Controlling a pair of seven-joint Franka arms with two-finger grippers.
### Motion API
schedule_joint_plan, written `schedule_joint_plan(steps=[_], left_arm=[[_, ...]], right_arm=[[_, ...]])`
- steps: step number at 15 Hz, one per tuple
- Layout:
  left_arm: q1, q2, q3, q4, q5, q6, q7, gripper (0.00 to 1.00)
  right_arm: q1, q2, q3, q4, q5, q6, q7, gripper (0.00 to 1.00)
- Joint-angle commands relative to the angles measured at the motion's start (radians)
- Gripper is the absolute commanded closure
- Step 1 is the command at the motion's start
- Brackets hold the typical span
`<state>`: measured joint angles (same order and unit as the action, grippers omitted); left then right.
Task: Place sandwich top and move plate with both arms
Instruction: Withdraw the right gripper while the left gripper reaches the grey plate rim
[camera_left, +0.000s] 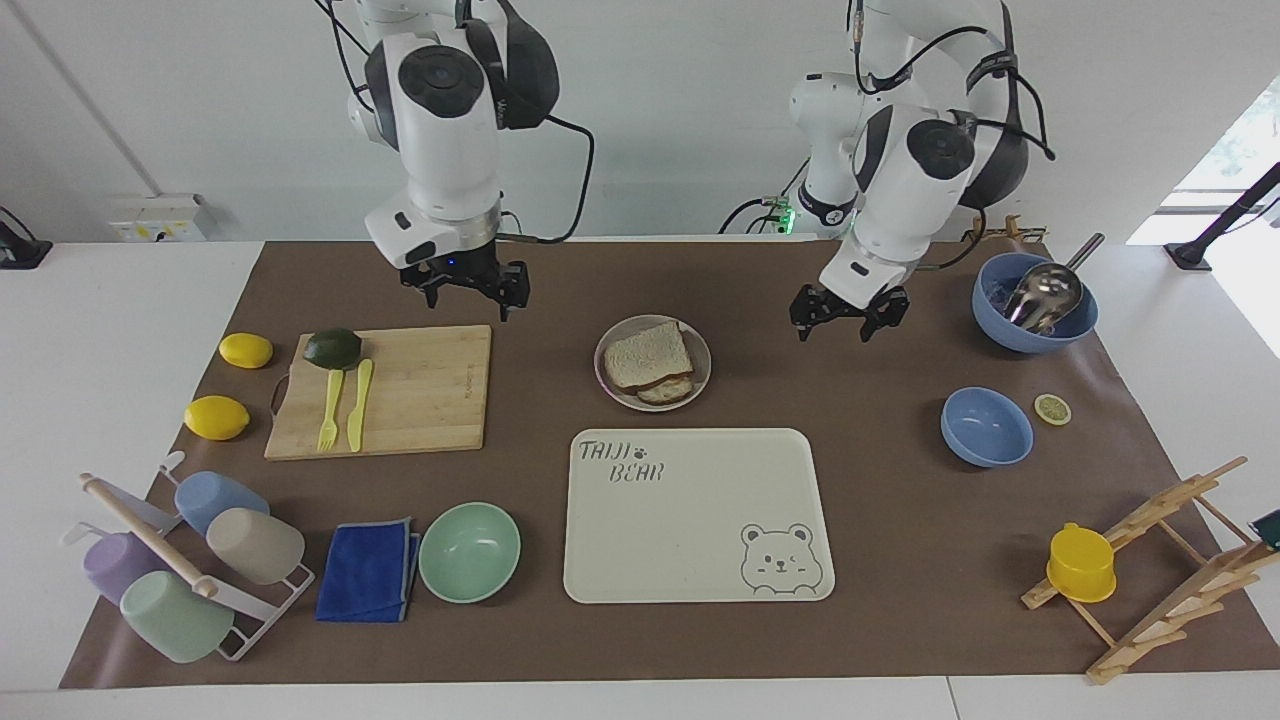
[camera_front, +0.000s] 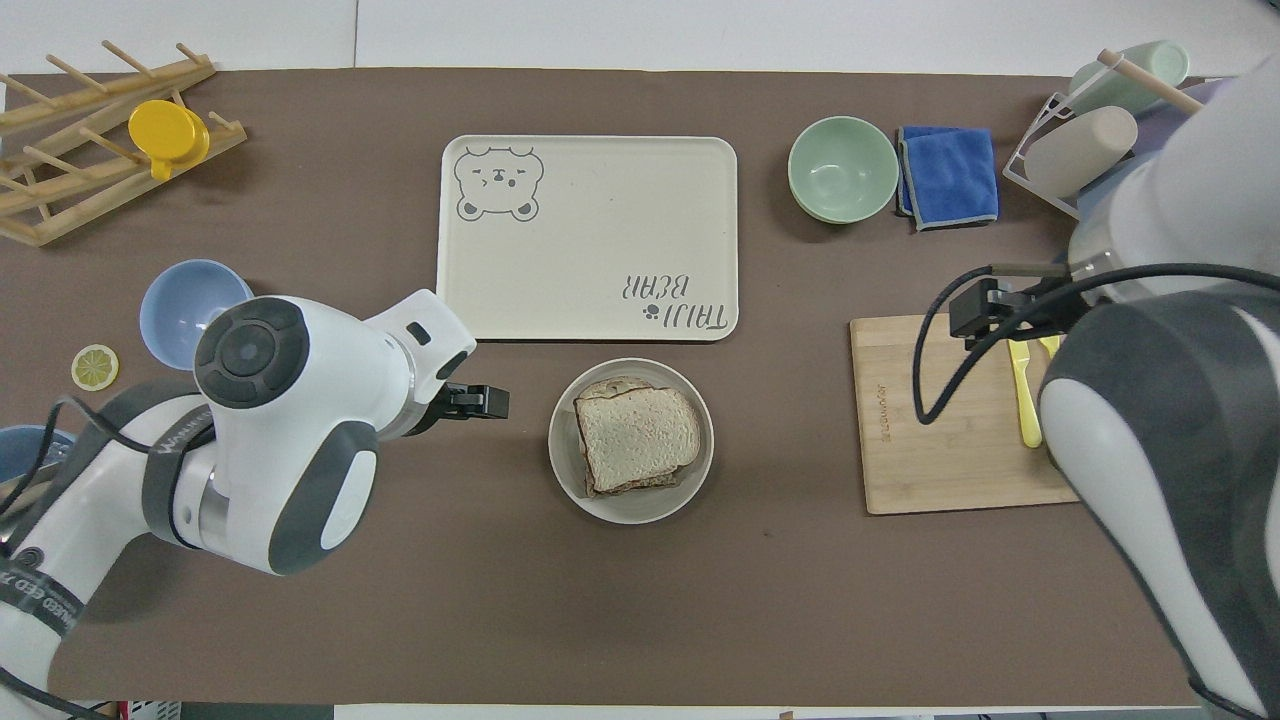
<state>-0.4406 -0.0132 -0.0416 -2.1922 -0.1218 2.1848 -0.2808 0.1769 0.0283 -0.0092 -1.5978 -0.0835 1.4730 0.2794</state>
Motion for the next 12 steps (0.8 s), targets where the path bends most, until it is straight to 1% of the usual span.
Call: schedule_joint_plan(steps=[1,4,6,8,11,12], left_arm=[[-0.064,0.018,0.016,-0.04,-0.042,0.087,-0.035,0.0],[-0.079,0.045,0.016,-0.047,-0.087,0.116,-0.032,0.0],[-0.107,0.058,0.016,-0.054,-0.102,0.133,-0.032,0.01],[-0.113,0.071,0.016,-0.067,-0.125,0.147,-0.031,0.05],[-0.127,0.087,0.016,-0.077,-0.134,0.161,-0.031,0.13],[-0.127,0.09,0.014,-0.078,-0.139,0.162,-0.031,0.16]], right_arm=[[-0.1,-0.005,0.008,0.036,0.031,-0.069,-0.117,0.0],[-0.14,-0.018,0.006,0.036,0.031,-0.065,-0.132,0.0],[-0.143,-0.018,0.009,0.032,0.03,-0.071,-0.135,0.0],[-0.149,-0.019,0.011,0.03,0.031,-0.069,-0.143,0.0],[-0.14,-0.062,0.003,-0.019,0.031,-0.071,-0.215,0.0],[-0.137,-0.062,0.0,-0.021,0.031,-0.066,-0.217,0.0]])
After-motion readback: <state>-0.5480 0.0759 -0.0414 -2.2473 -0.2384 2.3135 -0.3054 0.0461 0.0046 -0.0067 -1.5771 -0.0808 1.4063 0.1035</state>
